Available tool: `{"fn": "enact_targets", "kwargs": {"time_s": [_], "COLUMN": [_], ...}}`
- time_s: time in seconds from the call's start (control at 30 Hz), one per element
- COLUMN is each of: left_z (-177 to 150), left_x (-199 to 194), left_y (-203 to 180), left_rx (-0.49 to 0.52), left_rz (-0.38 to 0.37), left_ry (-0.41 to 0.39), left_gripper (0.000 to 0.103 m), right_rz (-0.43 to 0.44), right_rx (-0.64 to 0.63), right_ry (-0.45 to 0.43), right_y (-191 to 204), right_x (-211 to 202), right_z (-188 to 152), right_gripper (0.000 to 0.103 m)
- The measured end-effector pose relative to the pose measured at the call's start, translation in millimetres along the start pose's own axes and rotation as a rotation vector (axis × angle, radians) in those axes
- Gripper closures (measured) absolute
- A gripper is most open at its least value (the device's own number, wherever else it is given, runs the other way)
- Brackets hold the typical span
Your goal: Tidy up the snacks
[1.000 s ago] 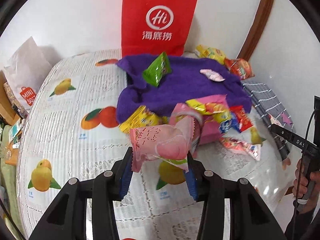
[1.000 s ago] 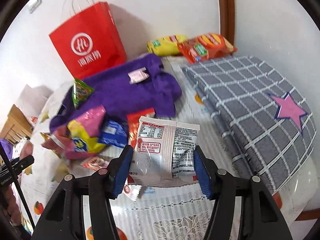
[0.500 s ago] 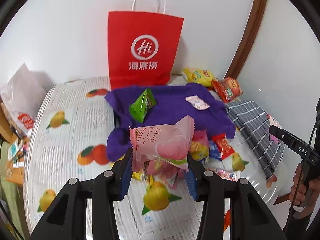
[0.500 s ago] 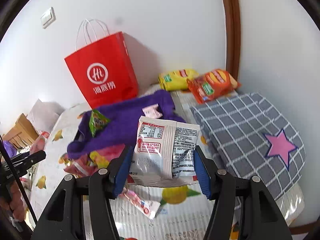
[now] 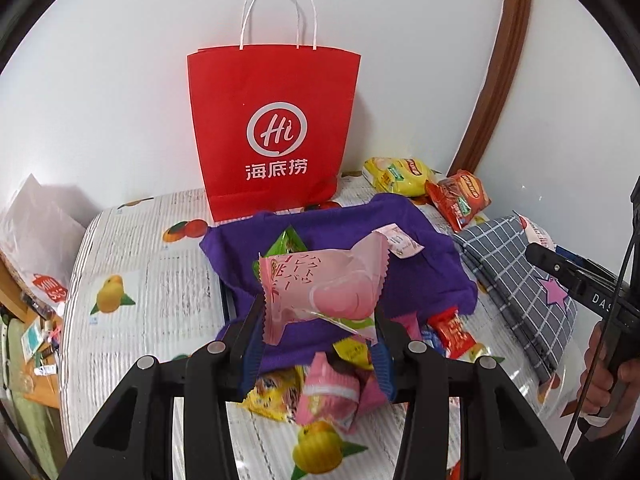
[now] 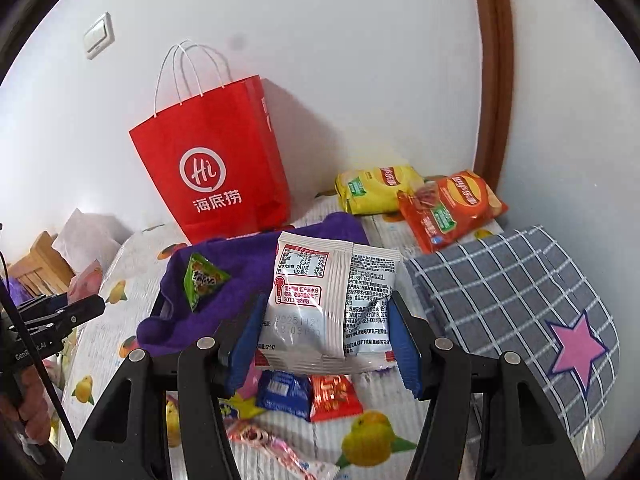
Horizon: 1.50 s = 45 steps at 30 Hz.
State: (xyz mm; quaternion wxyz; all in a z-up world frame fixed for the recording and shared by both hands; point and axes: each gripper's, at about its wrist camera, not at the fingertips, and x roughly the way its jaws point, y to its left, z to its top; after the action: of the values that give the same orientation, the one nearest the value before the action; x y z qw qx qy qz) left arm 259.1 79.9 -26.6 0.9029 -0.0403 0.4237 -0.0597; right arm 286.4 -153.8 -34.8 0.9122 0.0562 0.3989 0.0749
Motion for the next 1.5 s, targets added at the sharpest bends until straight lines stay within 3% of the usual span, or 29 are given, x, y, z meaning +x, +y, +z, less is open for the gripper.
{"fn": "enact_targets", "kwargs": {"time_s": [0.73,1.5], "left_z": [22.4,13.6], "left_x": [75.0,111.0], "left_y": [19.2,20.5], "left_rx": [-0.011,-0.012], "left_rz": [0.031,0.042], "left_ry": [0.097,0.181], "left_gripper": [0.059,0.059], "right_rz": [0.06,0.062], "right_rx": [-0.001,0.003], "right_ry": [0.086,0.191], "right_y": [13.7,5.0], "right_x": [109.5,169.8], "right_z": [13.4,-2.4], "right_gripper": [0.043,0.043]}}
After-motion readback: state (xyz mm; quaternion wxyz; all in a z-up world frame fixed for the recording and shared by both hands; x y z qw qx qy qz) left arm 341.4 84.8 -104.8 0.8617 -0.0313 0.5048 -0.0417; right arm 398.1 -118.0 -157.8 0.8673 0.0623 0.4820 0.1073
